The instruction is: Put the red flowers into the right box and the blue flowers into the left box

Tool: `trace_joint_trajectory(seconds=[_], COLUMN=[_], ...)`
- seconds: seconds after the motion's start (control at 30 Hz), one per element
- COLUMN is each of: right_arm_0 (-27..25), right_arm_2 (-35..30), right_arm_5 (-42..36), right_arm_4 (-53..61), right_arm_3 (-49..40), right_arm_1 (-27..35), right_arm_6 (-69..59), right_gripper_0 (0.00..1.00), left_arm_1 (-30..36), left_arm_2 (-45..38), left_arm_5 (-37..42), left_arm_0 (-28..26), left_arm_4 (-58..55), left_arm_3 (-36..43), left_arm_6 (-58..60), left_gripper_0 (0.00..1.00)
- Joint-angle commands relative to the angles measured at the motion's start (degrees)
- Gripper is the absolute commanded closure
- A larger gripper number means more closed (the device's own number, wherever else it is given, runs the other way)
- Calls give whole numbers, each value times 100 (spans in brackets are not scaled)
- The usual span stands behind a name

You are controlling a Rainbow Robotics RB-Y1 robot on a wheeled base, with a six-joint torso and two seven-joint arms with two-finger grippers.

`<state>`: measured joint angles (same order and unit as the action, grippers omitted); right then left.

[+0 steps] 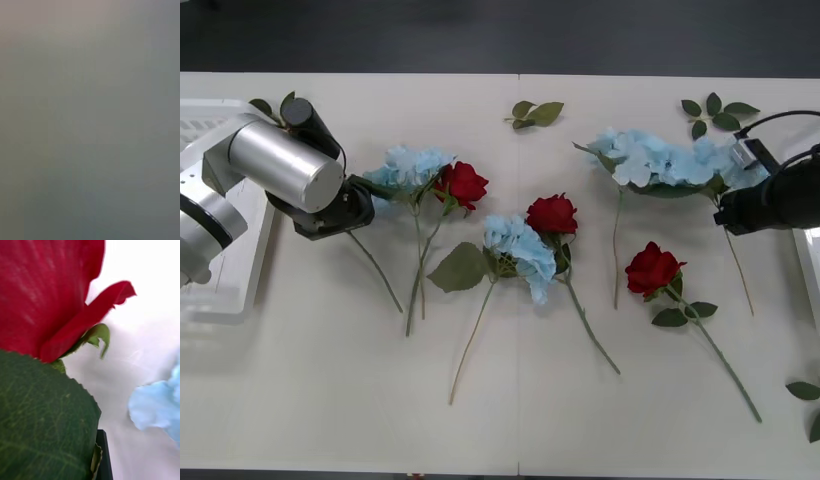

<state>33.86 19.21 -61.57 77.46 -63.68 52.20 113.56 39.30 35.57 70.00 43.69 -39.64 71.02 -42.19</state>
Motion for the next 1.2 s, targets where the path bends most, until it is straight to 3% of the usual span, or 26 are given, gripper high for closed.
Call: trace_joint_trajectory(seconds=[0.03, 0.23, 0.47, 0.73, 1.0, 1.2], right_arm_0=[182, 182, 138, -73, -90, -90], right_arm_2=[-40, -40, 56, 91, 91, 91], right_arm_5=[-294, -742, -1015, -936, -953, -953], right_arm_4=[1711, 3891, 5473, 7011, 7081, 6070], right_arm_3=[-56, -56, -171, -584, -505, -21], right_arm_1=[546, 757, 739, 370, 352, 475], right_arm_6=[993, 2135, 3339, 4144, 4144, 3893], right_gripper_0=[100, 100, 100, 100, 100, 100], left_arm_1=[385, 534, 596, 596, 605, 605], left_arm_2=[-533, -1790, -3100, -4119, -4480, -4532], left_arm_5=[374, 902, 1200, 1341, 1341, 1332], left_arm_0=[8, -607, -1319, -1785, -2083, -2145], left_arm_4=[44, 44, -580, -1732, -3331, -4878], left_arm_3=[624, 1661, 2795, 2944, 2944, 2944], left_arm_6=[-544, -1678, -3269, -4508, -5378, -6539], left_gripper_0=[100, 100, 100, 100, 100, 100])
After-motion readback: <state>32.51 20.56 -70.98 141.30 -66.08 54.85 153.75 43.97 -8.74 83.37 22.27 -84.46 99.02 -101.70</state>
